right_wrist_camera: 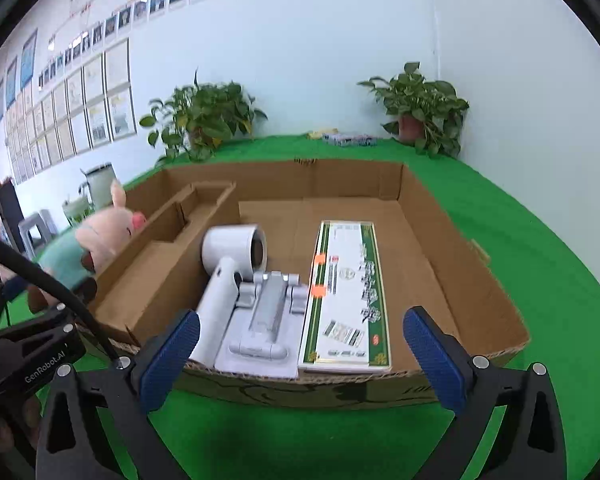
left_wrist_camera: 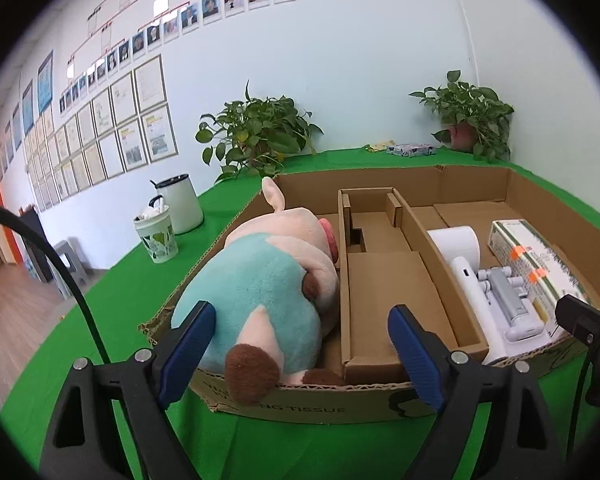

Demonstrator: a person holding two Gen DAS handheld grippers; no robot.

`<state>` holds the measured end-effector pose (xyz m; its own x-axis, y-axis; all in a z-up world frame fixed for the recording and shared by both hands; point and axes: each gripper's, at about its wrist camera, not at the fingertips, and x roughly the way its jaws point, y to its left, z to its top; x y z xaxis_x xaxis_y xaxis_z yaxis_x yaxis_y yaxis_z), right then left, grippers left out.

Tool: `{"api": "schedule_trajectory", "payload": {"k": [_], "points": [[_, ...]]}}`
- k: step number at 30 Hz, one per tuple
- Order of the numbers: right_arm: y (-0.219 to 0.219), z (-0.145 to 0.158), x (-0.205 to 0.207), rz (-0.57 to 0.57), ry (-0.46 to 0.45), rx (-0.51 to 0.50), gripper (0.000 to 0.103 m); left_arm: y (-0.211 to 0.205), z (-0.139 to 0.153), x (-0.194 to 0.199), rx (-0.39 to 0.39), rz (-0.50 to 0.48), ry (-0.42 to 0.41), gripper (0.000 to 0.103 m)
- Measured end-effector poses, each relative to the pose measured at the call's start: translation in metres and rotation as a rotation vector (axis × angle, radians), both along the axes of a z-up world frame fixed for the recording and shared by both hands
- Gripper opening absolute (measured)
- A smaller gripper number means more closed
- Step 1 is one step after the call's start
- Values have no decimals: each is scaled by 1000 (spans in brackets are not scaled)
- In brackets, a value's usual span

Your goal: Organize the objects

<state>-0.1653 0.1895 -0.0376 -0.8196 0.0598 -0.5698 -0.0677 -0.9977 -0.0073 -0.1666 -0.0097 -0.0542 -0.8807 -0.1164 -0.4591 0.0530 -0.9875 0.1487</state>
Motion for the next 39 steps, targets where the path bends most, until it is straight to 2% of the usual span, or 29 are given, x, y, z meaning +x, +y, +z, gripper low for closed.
{"api": "schedule_trajectory", "payload": {"k": [4,7,22,39], "points": [[-3,-9,1,-13,27,9,103,-3,1,0,16,-9,-3,91],[-6,-14,1,-25,44,36,103,-3,0,-3,26,-30,-18,103],[-2,-14,0,-14,59,15,103,-5,-1,-3,48,-39,-29,103],[-7,-13,0,-25,51,35,103,-6,-2,-4,55,-35,-32,103]]}}
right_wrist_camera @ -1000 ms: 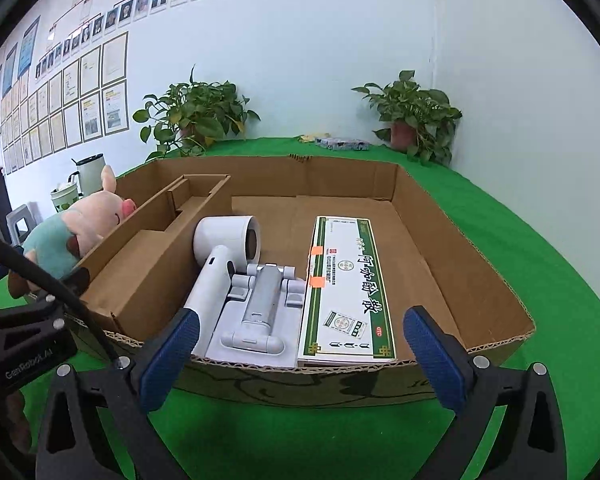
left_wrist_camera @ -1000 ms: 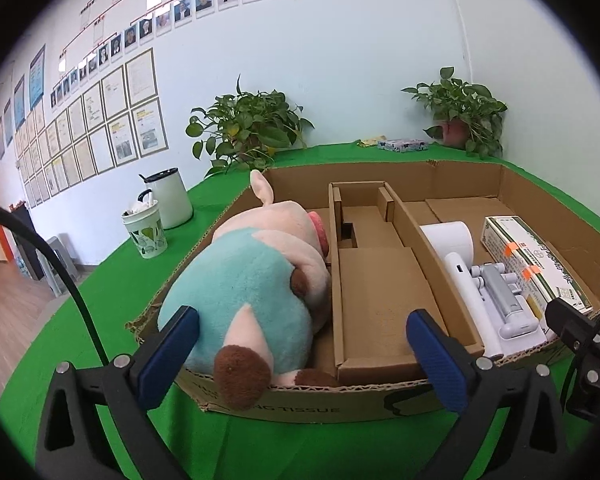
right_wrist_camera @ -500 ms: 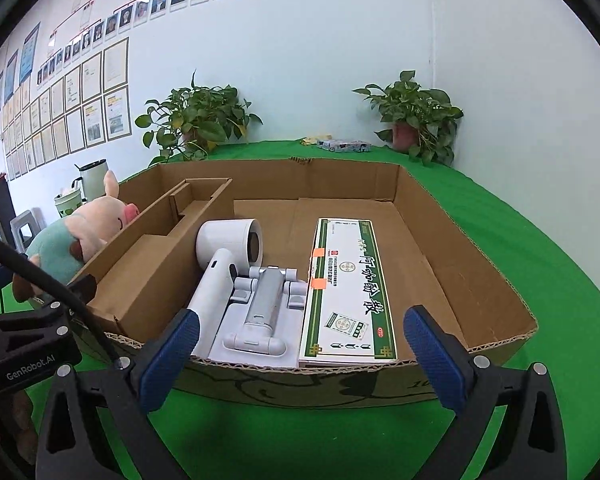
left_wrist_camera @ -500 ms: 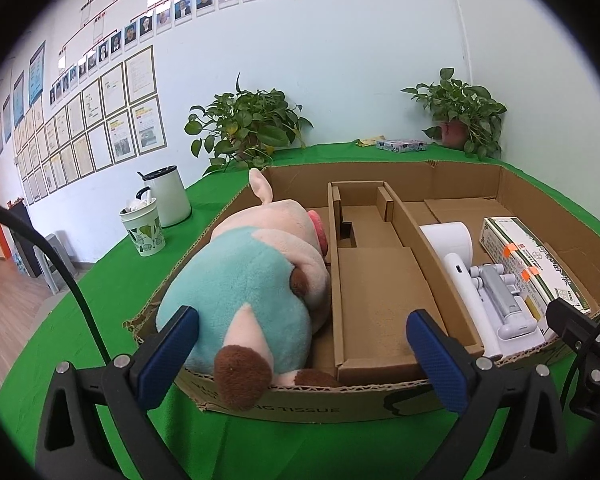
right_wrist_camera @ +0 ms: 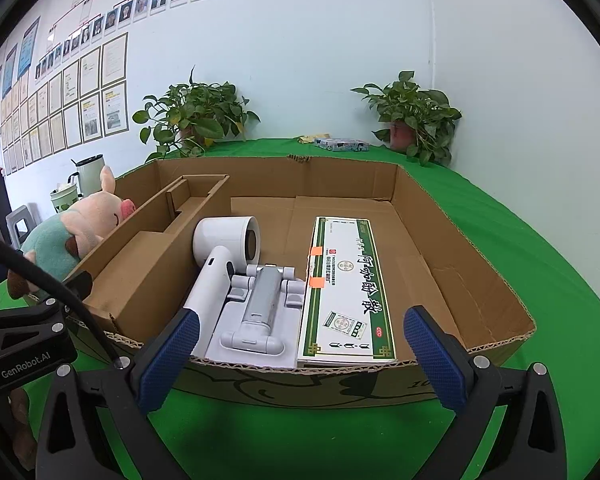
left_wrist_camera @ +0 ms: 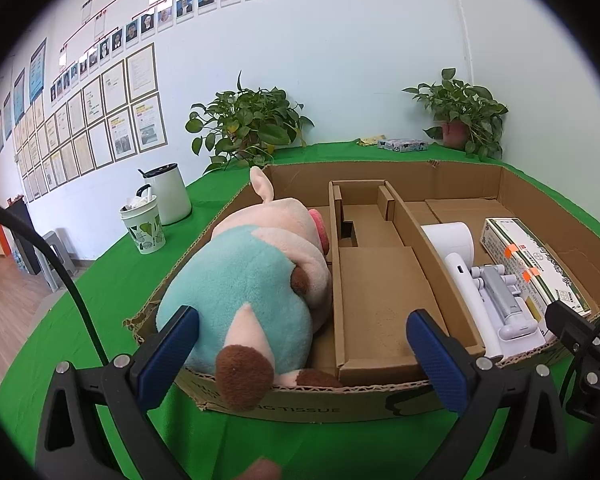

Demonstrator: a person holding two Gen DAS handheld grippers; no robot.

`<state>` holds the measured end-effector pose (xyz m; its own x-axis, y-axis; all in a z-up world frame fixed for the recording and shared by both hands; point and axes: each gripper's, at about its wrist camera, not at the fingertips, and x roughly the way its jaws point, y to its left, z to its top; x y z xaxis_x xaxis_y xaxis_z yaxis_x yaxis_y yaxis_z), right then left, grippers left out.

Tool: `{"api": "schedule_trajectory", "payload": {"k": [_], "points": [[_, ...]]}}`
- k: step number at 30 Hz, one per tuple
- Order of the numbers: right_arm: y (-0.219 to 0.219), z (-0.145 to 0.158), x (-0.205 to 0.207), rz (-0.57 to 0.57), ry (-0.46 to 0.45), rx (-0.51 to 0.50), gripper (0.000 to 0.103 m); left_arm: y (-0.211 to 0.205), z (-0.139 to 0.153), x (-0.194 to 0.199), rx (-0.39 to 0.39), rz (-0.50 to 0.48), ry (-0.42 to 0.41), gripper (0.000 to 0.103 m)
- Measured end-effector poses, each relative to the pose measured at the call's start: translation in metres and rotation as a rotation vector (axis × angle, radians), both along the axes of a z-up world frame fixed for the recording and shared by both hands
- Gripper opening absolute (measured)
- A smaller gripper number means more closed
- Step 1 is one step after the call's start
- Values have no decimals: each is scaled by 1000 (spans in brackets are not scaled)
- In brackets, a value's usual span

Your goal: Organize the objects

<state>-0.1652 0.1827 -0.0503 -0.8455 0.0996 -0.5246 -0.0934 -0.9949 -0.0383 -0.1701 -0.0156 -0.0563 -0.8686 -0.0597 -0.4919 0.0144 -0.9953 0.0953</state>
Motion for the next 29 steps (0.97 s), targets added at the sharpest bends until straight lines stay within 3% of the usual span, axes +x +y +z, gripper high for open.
{"api": "schedule_trajectory", "payload": {"k": [29], "points": [[-1,0,1,-2,0,1,103,0,-2,0,3,5,-2,103]]}}
